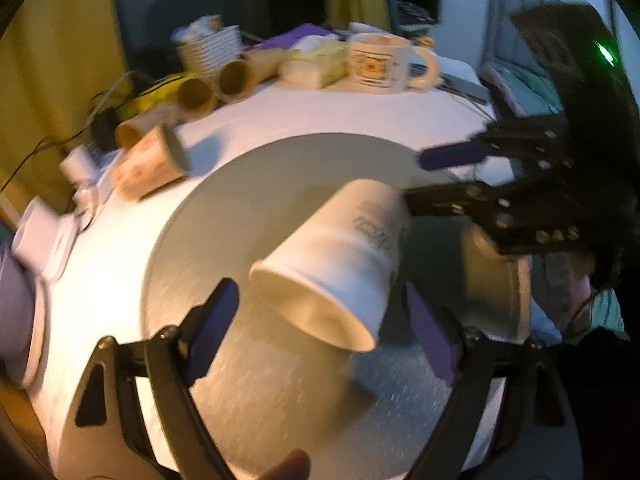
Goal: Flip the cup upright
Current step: 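Rotate the held cup base-down with the left gripper toward the right gripper, then grasp the cup with the right gripper while the left gripper opens and releases it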
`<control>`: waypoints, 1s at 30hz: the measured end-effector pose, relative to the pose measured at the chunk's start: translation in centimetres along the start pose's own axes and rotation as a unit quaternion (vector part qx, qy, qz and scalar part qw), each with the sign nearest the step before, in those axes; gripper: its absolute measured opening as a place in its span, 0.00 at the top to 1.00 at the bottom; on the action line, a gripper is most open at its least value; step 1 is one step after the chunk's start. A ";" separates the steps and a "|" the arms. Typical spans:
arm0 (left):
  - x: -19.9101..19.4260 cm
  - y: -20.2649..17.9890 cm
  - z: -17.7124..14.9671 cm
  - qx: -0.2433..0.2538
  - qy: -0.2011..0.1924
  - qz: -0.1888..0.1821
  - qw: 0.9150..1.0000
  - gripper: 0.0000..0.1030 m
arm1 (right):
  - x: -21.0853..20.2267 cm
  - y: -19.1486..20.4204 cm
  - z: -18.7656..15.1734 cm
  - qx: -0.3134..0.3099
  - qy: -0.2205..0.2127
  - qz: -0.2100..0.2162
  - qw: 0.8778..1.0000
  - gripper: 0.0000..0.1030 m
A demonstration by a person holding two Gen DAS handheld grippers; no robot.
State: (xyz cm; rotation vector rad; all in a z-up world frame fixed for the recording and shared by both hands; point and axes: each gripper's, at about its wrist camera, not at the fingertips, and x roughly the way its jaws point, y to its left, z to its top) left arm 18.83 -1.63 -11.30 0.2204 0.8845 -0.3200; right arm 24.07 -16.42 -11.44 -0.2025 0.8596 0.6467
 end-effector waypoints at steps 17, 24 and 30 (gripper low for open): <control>-3.4 6.9 -5.9 -0.209 -0.053 0.050 0.975 0.18 | -1.1 8.0 1.3 -0.167 0.036 0.027 0.985 0.30; -3.8 9.3 -7.3 -0.263 -0.085 0.037 0.960 0.18 | 2.1 12.0 3.9 -0.281 0.086 0.027 0.955 0.30; -3.5 10.8 -8.1 -0.291 -0.095 0.009 0.952 0.18 | 5.7 13.9 5.2 -0.348 0.143 0.015 0.926 0.30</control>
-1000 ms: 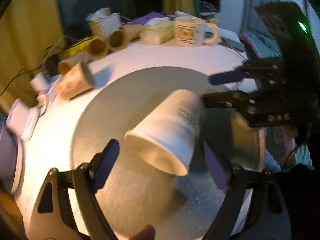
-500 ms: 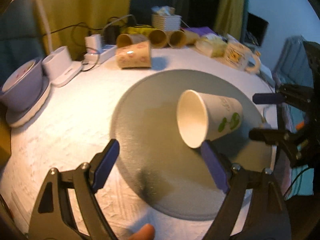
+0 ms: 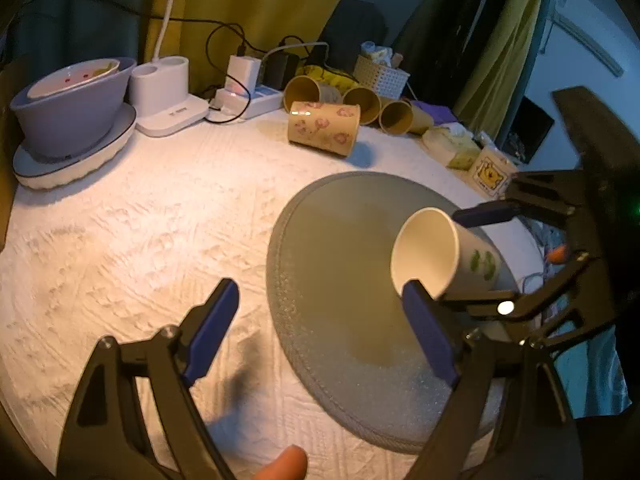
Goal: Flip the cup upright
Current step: 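Grasp the cup with the right gripper while the left gripper opens and releases it, then carry the upright cup with the right gripper over the grey mat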
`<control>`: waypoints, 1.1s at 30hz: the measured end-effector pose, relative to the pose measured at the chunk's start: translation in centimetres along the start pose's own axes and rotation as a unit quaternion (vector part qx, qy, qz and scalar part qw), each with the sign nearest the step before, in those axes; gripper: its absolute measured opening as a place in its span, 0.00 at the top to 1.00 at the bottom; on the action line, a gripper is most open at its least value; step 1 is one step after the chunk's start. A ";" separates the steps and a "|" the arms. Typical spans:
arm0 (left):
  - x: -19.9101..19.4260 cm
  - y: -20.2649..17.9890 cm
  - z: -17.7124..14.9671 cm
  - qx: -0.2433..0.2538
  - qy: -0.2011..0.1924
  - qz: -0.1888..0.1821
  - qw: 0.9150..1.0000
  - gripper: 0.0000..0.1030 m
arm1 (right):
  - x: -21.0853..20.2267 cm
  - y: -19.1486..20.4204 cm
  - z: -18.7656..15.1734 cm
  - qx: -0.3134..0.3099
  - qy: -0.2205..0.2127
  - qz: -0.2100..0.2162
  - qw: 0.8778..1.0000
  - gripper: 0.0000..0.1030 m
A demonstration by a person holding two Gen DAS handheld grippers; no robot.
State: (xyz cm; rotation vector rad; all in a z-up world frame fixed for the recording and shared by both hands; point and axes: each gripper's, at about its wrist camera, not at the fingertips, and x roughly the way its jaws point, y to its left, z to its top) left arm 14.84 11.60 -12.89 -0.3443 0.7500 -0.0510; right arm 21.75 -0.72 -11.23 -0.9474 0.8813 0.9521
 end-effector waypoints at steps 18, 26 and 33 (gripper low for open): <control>-0.8 2.1 0.0 -0.047 -0.019 -0.008 0.999 0.18 | 1.3 -3.8 1.9 0.083 -0.041 0.033 0.995 0.34; -0.4 0.8 0.1 -0.029 -0.014 0.004 0.999 0.18 | -0.3 -5.7 -2.4 0.231 -0.178 0.028 0.956 0.34; -0.5 -1.2 0.3 -0.008 -0.014 0.009 1.000 0.18 | -0.7 -5.8 -5.5 0.287 -0.238 0.039 0.927 0.34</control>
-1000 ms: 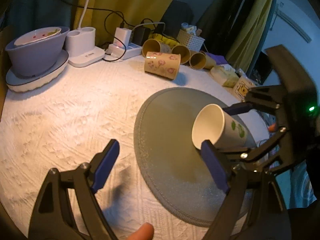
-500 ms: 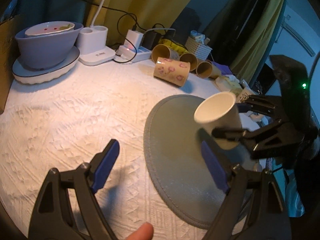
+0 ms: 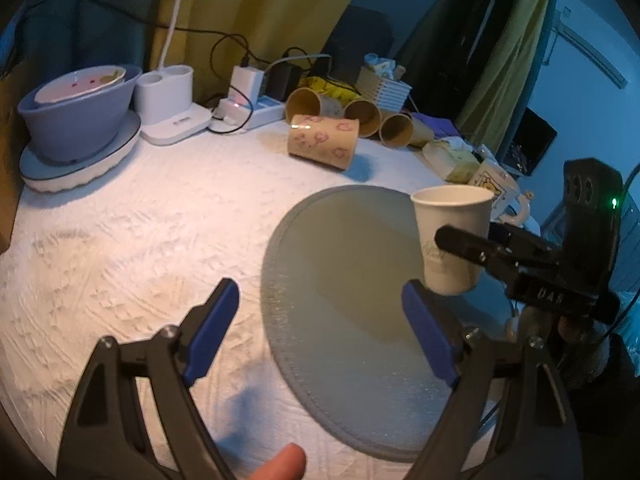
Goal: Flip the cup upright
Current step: 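Carry the upright cup with the right gripper over the grey mat, then lower the cup onto the mat and open the right gripper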
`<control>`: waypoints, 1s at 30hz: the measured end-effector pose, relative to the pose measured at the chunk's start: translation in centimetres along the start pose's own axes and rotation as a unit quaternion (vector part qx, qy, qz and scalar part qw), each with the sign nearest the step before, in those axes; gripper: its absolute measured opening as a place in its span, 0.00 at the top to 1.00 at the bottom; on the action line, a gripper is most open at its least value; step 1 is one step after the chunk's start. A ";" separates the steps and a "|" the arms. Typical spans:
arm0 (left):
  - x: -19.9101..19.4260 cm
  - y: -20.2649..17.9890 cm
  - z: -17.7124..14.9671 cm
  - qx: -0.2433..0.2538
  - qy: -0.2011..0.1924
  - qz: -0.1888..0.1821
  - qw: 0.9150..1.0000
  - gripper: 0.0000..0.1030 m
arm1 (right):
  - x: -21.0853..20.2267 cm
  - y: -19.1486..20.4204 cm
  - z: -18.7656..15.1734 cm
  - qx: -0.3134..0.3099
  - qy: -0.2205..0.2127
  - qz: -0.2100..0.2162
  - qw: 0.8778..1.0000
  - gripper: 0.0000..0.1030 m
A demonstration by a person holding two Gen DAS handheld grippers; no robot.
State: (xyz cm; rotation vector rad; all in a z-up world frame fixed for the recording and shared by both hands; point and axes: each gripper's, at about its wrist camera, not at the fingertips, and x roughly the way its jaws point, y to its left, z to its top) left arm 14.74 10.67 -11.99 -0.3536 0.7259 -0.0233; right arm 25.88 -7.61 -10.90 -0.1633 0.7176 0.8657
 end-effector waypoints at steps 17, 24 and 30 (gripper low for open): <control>-0.5 -3.2 -0.6 0.035 0.003 0.004 0.999 0.18 | -1.7 -0.2 -3.0 -0.003 0.002 -0.027 1.000 0.32; -0.9 -4.3 -1.4 0.050 0.008 0.000 0.999 0.18 | -2.4 0.0 -4.4 0.002 0.022 -0.057 0.998 0.29; -2.1 -5.4 -2.3 0.062 0.000 -0.002 0.998 0.18 | -4.1 0.3 -5.5 0.015 0.028 -0.078 0.996 0.29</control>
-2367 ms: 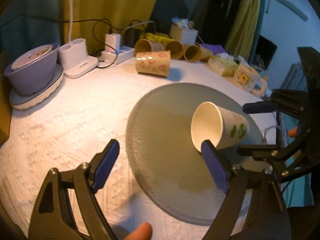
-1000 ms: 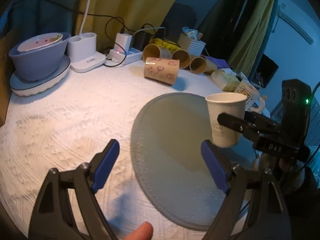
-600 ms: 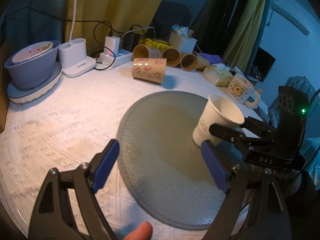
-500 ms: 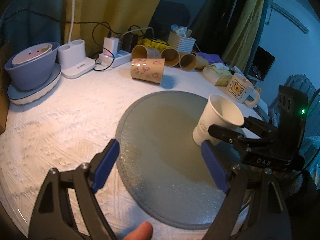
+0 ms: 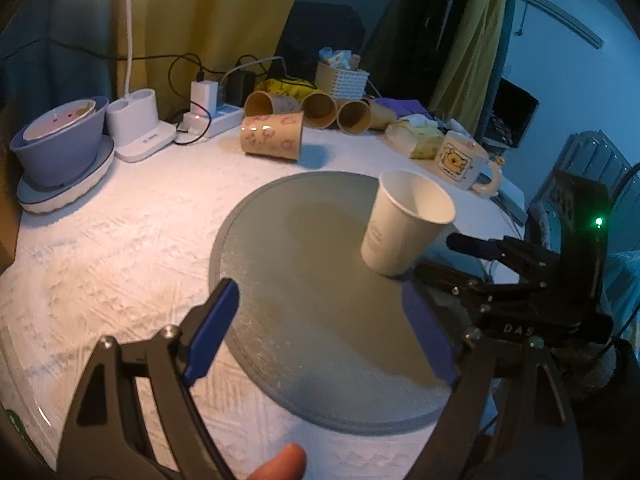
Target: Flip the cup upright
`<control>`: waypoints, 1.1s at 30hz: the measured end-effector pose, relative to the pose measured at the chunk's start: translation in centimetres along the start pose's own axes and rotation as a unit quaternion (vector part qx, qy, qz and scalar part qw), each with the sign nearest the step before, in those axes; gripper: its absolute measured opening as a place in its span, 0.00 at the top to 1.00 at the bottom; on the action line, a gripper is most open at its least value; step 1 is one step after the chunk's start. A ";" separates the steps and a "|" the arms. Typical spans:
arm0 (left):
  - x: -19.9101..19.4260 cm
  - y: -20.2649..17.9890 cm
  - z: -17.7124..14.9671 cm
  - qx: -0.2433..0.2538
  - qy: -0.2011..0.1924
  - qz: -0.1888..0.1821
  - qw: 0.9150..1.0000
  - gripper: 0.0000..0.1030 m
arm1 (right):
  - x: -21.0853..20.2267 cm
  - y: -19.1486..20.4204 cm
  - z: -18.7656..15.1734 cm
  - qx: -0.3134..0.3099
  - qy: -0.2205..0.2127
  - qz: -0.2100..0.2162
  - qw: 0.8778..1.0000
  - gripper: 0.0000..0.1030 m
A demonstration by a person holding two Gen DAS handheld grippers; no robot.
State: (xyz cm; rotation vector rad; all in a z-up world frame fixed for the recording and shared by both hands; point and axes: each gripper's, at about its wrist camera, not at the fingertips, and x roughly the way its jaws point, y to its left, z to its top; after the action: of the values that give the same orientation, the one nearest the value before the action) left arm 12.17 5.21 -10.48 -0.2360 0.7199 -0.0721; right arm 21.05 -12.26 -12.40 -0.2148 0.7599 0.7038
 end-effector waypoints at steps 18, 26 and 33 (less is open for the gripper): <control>-4.7 -3.9 -2.0 0.040 -0.037 0.008 0.998 0.18 | -7.1 2.1 -2.9 0.034 -0.001 -0.063 0.997 0.29; -7.3 -5.5 -2.4 0.043 -0.062 0.003 0.997 0.18 | -10.6 3.6 -3.6 0.032 -0.022 -0.080 0.996 0.29; -10.1 -6.9 -2.4 0.055 -0.095 -0.012 0.994 0.17 | -13.3 4.7 -3.9 0.031 -0.041 -0.090 0.995 0.29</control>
State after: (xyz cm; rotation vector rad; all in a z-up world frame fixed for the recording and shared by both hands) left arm 3.13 -0.50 -4.07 -0.1430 0.5210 -0.1099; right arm 9.01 -17.12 -5.68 -0.1932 0.6732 0.5146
